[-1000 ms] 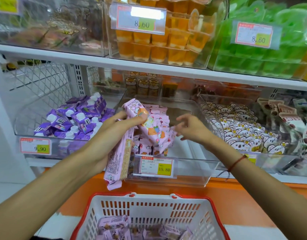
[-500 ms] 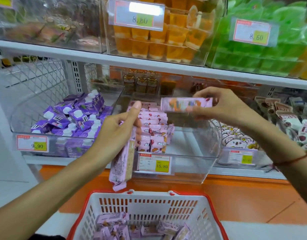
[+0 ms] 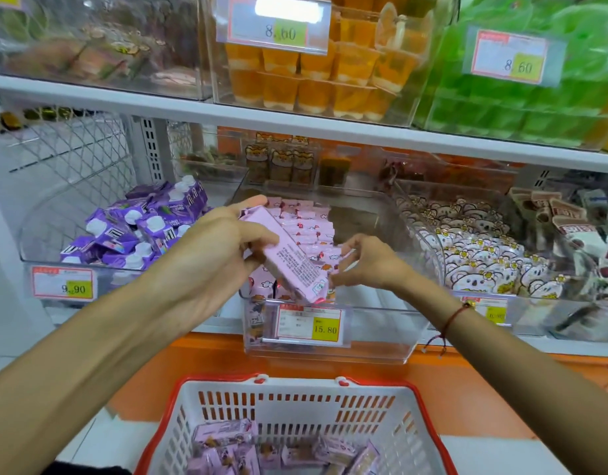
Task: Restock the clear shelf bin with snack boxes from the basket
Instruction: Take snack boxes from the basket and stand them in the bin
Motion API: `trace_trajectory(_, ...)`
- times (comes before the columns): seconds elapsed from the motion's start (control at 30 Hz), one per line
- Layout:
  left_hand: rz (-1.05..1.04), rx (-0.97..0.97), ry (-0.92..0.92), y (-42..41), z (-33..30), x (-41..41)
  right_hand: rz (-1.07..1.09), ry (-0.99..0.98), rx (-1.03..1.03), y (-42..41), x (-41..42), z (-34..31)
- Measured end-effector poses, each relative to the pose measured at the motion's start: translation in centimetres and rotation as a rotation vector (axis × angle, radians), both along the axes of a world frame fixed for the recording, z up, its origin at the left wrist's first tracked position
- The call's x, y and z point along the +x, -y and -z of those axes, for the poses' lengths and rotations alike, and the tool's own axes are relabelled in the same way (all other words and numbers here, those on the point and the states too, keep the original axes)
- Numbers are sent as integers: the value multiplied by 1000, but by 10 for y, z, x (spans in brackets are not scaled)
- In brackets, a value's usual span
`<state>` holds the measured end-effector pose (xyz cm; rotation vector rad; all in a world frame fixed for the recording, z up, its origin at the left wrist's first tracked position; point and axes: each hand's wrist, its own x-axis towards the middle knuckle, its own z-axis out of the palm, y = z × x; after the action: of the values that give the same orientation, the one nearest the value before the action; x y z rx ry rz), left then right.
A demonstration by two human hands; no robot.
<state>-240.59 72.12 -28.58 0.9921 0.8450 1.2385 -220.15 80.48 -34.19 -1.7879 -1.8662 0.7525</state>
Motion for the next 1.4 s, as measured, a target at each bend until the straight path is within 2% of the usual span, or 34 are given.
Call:
trace_trajectory(0.27,-145,-6,10,-10,11,2,-3,-449,-273,5,1,-4)
trace_trajectory(0.37,-197,-22,-45,-18,17,6,-61,-397,-318,13,13,-9)
trace_trajectory(0.47,-217,-26,-22,-24,18,14,-34,-390,-163,20,18,-17)
trace_trajectory(0.53,-236,-41,47,-26,15,25,1,-549,-23,28,19,-29)
trace_trajectory(0.6,-254,-46,72,-27,13,40,-73,-716,-21,39,15,-43)
trace_trajectory(0.67,-215,-11,44,-26,13,56,-192,-748,28,51,10,-50)
trace_trajectory(0.73,-216,87,-123,-26,17,64,-228,-717,159,59,10,-53)
trace_trajectory(0.8,-336,309,-424,-26,26,51,-188,-656,275,61,21,-59)
trace_trajectory(0.87,-501,544,-631,-25,35,25,-94,-377,350,55,37,-68)
trace_trajectory(0.9,-572,589,-681,-25,41,12,-70,-192,339,51,42,-72)
trace_trajectory(0.97,-605,514,-704,-27,52,-6,-125,54,219,42,39,-73)
trace_trajectory(1.07,-420,289,-639,-30,62,-8,-248,286,54,33,17,-55)
trace_trajectory(1.13,-351,266,-627,-31,70,-7,-253,379,47,27,3,-37)
trace_trajectory(1.23,-364,278,-580,-30,74,-8,-153,403,69,24,-8,-10)
trace_trajectory(1.4,-372,207,-554,-28,78,-6,-70,222,-94,24,-9,-3)
